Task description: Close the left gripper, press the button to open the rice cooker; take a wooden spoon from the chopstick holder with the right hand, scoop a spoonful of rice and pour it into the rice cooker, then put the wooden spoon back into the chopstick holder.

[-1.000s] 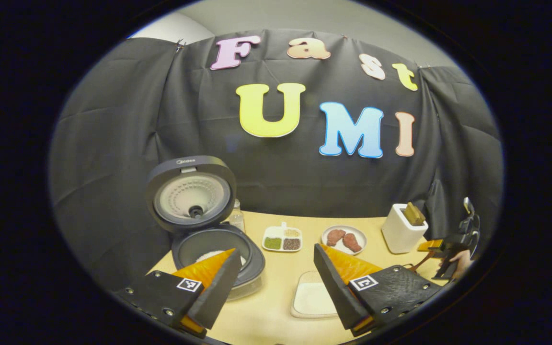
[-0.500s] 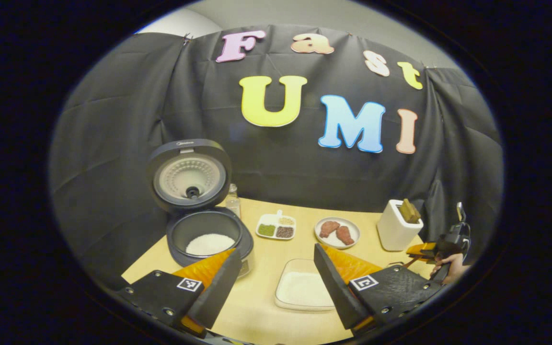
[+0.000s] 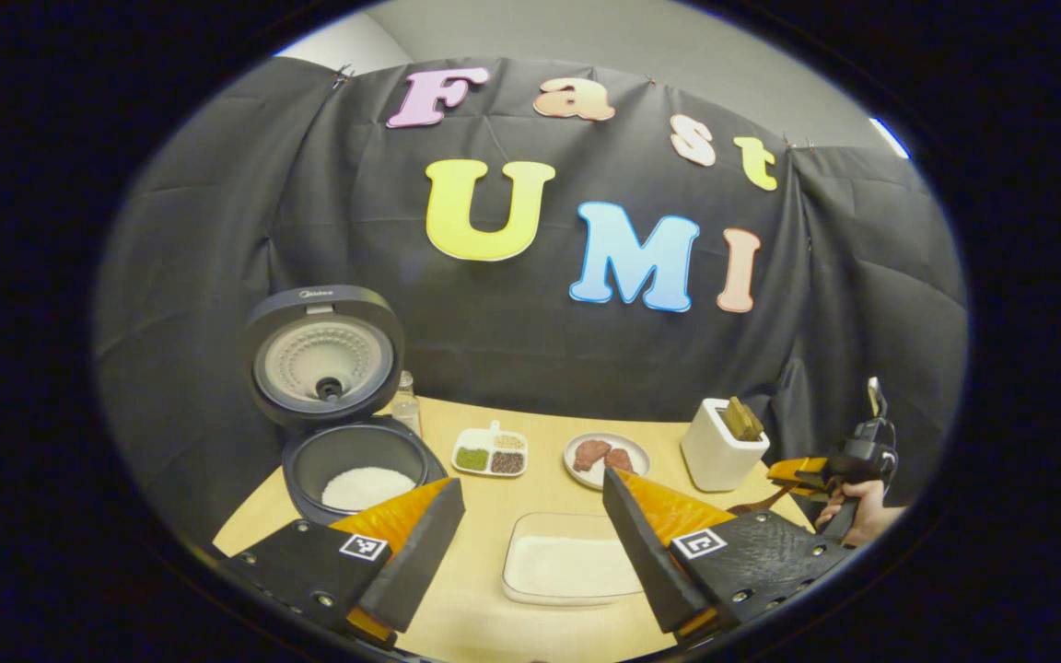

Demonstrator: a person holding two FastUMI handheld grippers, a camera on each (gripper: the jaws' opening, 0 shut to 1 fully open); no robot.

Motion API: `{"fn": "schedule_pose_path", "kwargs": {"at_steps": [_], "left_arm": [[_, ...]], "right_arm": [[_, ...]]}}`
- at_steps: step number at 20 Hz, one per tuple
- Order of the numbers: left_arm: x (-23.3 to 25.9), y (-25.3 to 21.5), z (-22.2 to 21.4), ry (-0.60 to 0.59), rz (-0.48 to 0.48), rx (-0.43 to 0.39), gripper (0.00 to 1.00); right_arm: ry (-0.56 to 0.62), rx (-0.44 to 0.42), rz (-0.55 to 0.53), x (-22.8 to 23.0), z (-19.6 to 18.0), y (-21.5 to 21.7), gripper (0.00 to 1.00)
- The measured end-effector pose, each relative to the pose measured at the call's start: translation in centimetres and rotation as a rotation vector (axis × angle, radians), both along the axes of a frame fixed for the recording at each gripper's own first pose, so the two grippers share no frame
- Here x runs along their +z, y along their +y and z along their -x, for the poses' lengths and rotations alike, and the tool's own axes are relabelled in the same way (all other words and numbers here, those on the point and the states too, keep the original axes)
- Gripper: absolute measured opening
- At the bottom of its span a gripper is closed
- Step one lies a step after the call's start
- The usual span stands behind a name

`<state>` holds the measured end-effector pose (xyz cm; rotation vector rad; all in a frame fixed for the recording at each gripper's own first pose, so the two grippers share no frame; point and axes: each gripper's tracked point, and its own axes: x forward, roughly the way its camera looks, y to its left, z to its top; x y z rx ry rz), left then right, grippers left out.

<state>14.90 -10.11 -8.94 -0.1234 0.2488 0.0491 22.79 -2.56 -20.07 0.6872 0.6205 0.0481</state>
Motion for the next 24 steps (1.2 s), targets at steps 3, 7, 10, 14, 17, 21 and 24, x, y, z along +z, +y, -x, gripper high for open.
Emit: {"fn": "schedule_pose_path", "kwargs": {"at_steps": [3, 7, 10, 14, 17, 21, 24], "left_arm": [[0.5, 1.0, 0.1, -0.009, 0.041, -0.039, 0.96], [0.4, 2.0, 0.0, -0.025, 0.076, -0.159, 0.96], [0.7, 3.6, -0.5, -0.042, 0.045, -0.217, 0.96], [0.5, 5.0, -0.3, -0.060, 0.079, -0.274, 0.96], [0.1, 6.4, 0.4, -0.064, 0.112, -0.295, 0.96], [-0.9, 10.1, 1.7, -0.064, 0.114, -0.261, 0.96], [-1.6, 13.4, 2.9, -0.056, 0.152, -0.200, 0.96]], "right_arm": [[-0.034, -0.066, 0.026, 2.2, 2.1, -1.3, 0.23], [-0.064, -0.160, 0.074, 4.0, 5.7, -3.1, 0.22], [-0.068, -0.198, 0.096, 4.6, 8.4, -2.9, 0.22], [-0.076, -0.234, 0.105, 5.6, 11.9, -1.3, 0.23], [-0.055, -0.205, 0.094, 5.5, 14.0, 2.2, 0.23], [-0.034, -0.111, 0.049, 6.1, 14.8, 8.5, 0.23], [-0.058, -0.015, 0.072, 7.4, 13.9, 12.8, 0.23]]}}
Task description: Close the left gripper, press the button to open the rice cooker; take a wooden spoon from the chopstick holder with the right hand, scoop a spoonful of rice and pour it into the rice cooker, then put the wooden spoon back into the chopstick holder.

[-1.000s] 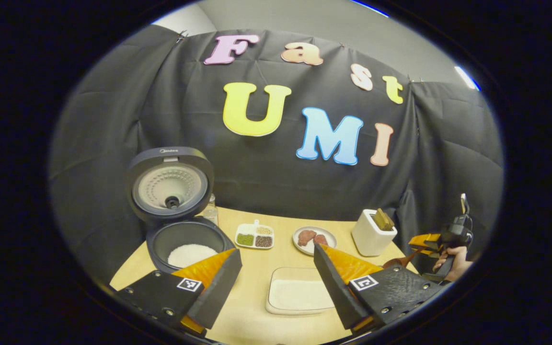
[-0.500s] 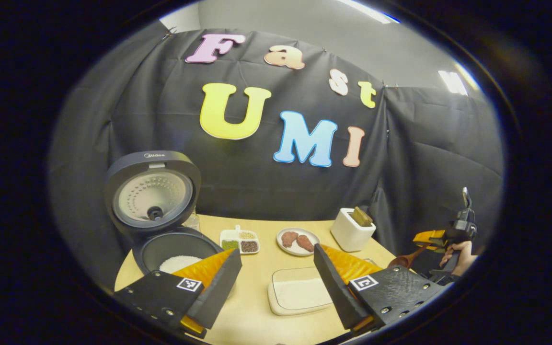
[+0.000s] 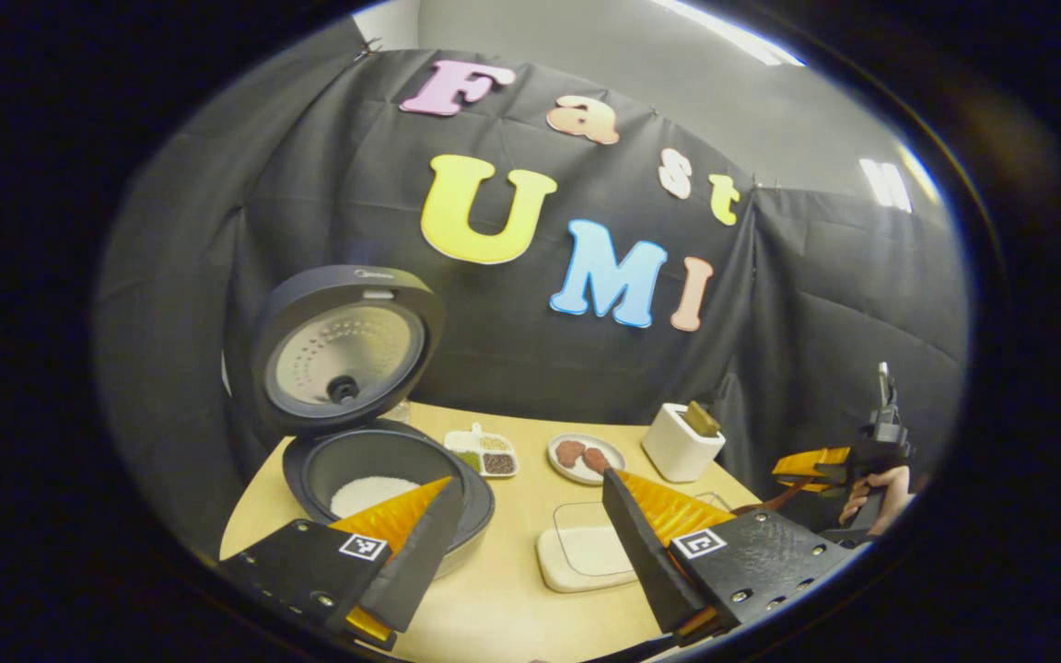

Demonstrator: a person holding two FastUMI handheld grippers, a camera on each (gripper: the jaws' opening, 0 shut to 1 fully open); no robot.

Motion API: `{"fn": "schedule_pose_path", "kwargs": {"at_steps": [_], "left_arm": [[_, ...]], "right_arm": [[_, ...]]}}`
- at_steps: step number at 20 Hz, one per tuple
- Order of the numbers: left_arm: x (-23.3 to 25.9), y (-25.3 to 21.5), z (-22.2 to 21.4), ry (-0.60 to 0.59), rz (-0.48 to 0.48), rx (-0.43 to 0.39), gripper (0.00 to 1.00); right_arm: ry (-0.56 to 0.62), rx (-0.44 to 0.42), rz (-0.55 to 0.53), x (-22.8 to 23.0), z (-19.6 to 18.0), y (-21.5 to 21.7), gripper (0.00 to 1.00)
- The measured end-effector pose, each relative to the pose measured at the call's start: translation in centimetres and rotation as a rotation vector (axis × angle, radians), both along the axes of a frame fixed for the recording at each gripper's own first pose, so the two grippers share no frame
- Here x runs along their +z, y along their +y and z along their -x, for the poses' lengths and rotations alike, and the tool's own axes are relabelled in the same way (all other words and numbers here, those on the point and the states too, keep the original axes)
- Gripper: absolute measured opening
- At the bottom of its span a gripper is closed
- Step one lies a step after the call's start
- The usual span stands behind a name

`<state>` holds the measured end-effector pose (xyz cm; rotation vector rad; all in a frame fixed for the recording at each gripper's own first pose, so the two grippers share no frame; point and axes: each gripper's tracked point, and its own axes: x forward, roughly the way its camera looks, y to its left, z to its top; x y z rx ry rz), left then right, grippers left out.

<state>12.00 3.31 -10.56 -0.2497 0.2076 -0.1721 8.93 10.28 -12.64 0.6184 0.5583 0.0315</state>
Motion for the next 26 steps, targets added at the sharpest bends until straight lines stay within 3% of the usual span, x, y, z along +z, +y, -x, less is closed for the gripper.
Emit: {"fn": "schedule_pose_path", "kwargs": {"at_steps": [6, 8, 9, 16, 18, 20, 25, 26], "left_arm": [[-2.2, 5.8, 3.3, 0.066, 0.078, 0.143, 0.96], [-2.2, 7.1, 4.3, 0.076, 0.104, 0.181, 0.96], [-2.6, 7.7, 4.8, 0.080, 0.104, 0.199, 0.96], [-4.8, 10.2, 6.6, 0.140, 0.052, 0.260, 0.96], [-4.4, 11.0, 6.4, 0.138, 0.076, 0.292, 0.96], [-4.1, 11.1, 6.3, 0.133, 0.101, 0.311, 0.96], [-4.5, 11.1, 6.3, 0.126, 0.059, 0.296, 0.96], [-4.6, 11.1, 6.4, 0.128, 0.052, 0.293, 0.96]], "right_arm": [[-0.047, 0.151, 0.053, 1.0, -3.2, 6.8, 0.26], [-0.055, 0.190, 0.098, 0.1, -4.4, 8.4, 0.23], [-0.053, 0.206, 0.120, -0.6, -5.0, 9.0, 0.27], [0.012, 0.261, 0.248, -8.0, -8.1, 12.0, 0.26], [0.058, 0.277, 0.249, -10.5, -7.9, 13.2, 0.23], [0.100, 0.295, 0.261, -12.8, -7.7, 14.2, 0.26], [0.134, 0.278, 0.201, -13.5, -7.4, 16.3, 0.27], [0.153, 0.287, 0.170, -13.7, -7.2, 17.0, 0.23]]}}
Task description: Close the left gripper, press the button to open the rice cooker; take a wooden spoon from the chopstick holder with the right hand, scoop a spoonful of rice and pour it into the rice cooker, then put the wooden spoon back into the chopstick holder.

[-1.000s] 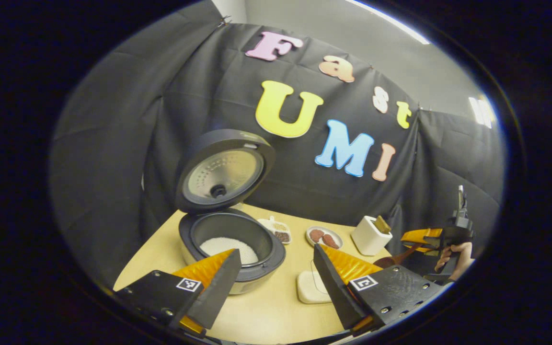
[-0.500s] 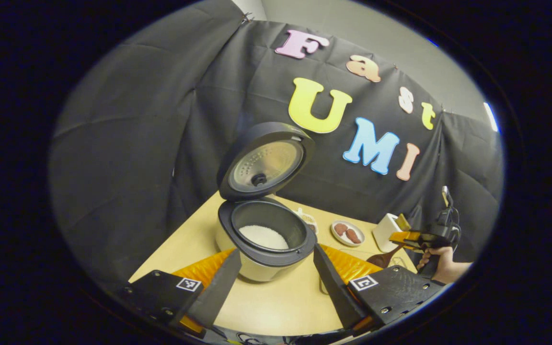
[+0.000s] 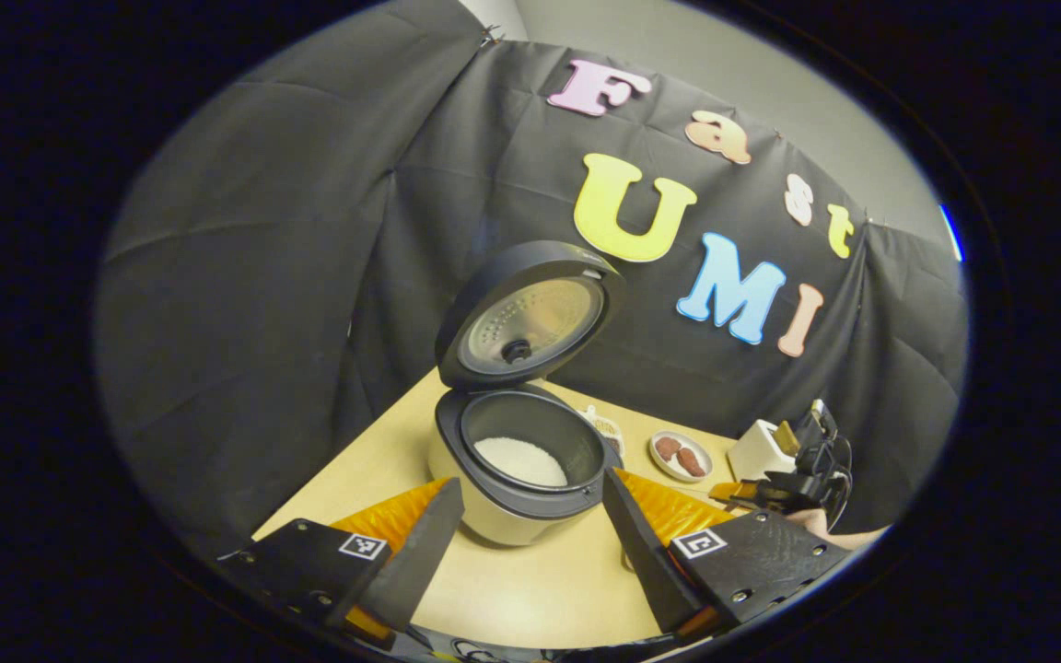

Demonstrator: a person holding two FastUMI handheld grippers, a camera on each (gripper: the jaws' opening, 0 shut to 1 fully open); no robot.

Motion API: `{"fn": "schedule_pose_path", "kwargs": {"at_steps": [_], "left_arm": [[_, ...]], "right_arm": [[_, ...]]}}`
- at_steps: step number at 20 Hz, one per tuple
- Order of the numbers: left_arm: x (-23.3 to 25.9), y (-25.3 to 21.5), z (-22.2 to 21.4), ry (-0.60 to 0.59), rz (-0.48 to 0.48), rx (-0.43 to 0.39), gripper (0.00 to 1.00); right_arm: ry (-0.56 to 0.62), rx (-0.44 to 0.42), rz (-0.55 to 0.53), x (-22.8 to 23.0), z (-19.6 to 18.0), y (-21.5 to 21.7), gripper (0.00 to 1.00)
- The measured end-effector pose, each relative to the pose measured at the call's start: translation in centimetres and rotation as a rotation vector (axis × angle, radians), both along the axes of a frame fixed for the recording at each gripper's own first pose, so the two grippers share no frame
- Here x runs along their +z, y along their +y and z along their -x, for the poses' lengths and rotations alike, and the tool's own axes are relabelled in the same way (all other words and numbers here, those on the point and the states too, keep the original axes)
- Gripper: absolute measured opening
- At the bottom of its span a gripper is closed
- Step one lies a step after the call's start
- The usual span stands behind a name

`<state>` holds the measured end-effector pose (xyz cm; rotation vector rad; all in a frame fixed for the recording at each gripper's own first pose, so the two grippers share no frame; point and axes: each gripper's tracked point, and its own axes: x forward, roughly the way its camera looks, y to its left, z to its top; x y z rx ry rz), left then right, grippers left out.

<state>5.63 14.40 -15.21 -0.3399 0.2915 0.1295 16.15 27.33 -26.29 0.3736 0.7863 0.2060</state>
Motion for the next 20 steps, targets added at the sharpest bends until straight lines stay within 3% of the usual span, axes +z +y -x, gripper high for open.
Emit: {"fn": "schedule_pose_path", "kwargs": {"at_steps": [7, 11, 16, 20], "left_arm": [[-1.2, -0.3, 1.3, 0.014, 0.028, 0.015, 0.96], [-1.0, 0.3, 1.7, 0.011, 0.024, 0.035, 0.96], [-0.9, 0.3, 1.5, 0.005, 0.022, 0.043, 0.96], [-0.5, -0.2, 1.5, -0.004, -0.006, 0.026, 0.96]], "right_arm": [[0.100, 0.013, -0.137, 0.1, 0.9, 3.7, 0.26], [0.171, -0.029, -0.209, 0.0, 1.3, 3.8, 0.26], [0.174, -0.043, -0.250, 0.5, 1.5, 2.4, 0.26], [0.196, -0.113, -0.329, 1.0, 1.4, 0.0, 0.26]]}}
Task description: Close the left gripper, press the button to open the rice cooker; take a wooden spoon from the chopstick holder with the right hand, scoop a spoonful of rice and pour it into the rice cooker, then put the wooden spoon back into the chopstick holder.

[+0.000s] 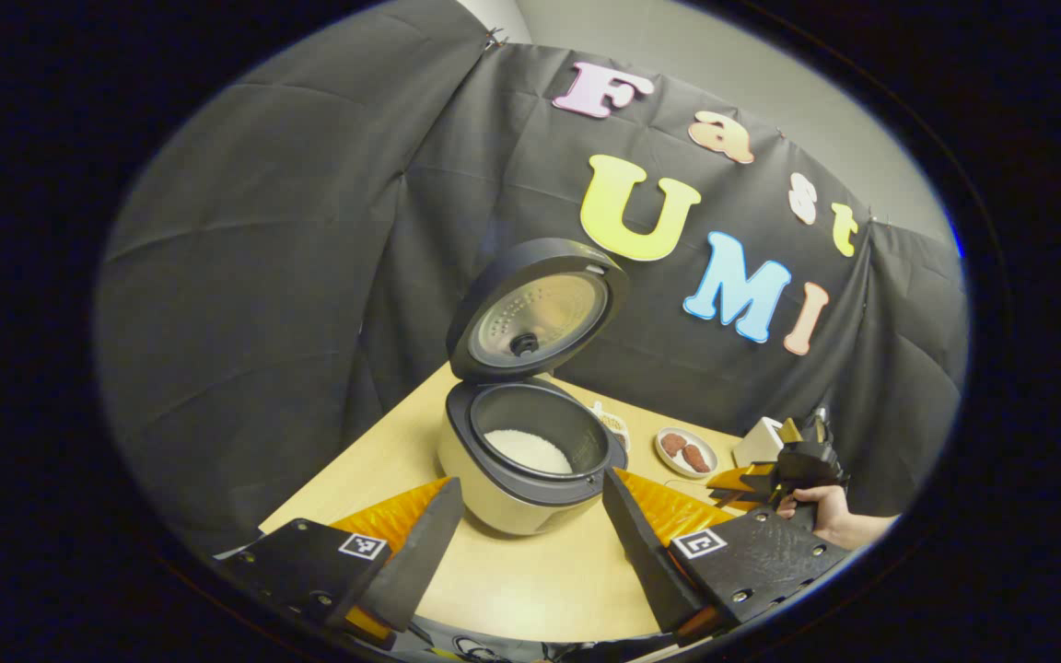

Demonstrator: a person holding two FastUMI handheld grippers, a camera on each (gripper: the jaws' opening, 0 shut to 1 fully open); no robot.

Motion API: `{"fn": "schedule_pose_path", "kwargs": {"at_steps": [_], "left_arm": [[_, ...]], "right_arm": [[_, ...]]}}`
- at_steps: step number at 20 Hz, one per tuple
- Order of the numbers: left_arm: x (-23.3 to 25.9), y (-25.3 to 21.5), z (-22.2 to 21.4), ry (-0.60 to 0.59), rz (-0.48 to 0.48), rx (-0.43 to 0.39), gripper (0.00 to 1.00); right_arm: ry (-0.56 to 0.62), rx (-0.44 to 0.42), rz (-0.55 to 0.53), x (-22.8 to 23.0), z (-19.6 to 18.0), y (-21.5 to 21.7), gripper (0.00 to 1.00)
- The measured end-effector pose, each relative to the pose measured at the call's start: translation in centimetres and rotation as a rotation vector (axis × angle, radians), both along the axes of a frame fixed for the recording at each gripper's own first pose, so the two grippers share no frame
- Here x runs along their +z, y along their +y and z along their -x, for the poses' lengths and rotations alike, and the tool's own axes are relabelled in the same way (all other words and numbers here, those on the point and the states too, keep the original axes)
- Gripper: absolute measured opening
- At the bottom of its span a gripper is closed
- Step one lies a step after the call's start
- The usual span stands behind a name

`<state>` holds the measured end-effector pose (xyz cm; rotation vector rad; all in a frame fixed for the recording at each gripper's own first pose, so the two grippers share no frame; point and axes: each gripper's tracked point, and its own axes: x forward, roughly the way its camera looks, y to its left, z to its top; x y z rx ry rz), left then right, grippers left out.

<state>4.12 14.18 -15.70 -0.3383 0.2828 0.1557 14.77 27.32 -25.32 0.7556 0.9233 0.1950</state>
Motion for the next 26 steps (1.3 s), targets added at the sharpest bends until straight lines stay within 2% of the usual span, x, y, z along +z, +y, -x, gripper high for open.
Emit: {"fn": "schedule_pose_path", "kwargs": {"at_steps": [4, 8, 9, 10, 13, 15, 21, 26], "left_arm": [[0.2, -0.3, -0.1, -0.004, 0.004, -0.005, 0.96], [-0.1, -0.8, 0.1, -0.003, 0.017, -0.006, 0.96], [-0.1, -1.0, 0.2, -0.004, 0.009, -0.008, 0.96], [-0.1, -0.9, 0.2, -0.005, 0.001, -0.009, 0.96], [-0.5, -0.7, 0.2, 0.000, -0.012, -0.012, 0.96], [-0.5, -0.6, 0.3, 0.003, -0.007, -0.008, 0.96], [-2.1, -0.1, 0.6, 0.004, 0.021, 0.018, 0.96], [-3.8, -0.6, 0.6, 0.015, 0.024, 0.024, 0.96]], "right_arm": [[0.065, -0.131, -0.102, 0.2, -0.3, -3.2, 0.26], [0.110, -0.227, -0.199, 0.5, -0.4, -5.7, 0.26], [0.109, -0.243, -0.205, 0.6, -0.5, -6.3, 0.23], [0.109, -0.253, -0.211, 0.9, -0.6, -6.7, 0.27], [0.111, -0.282, -0.270, 2.4, -0.8, -7.6, 0.23], [0.110, -0.303, -0.314, 3.5, -1.4, -8.0, 0.26], [0.059, -0.289, -0.330, 7.5, -3.4, -8.6, 0.26], [0.002, -0.205, -0.343, 11.5, -4.9, -5.2, 0.26]]}}
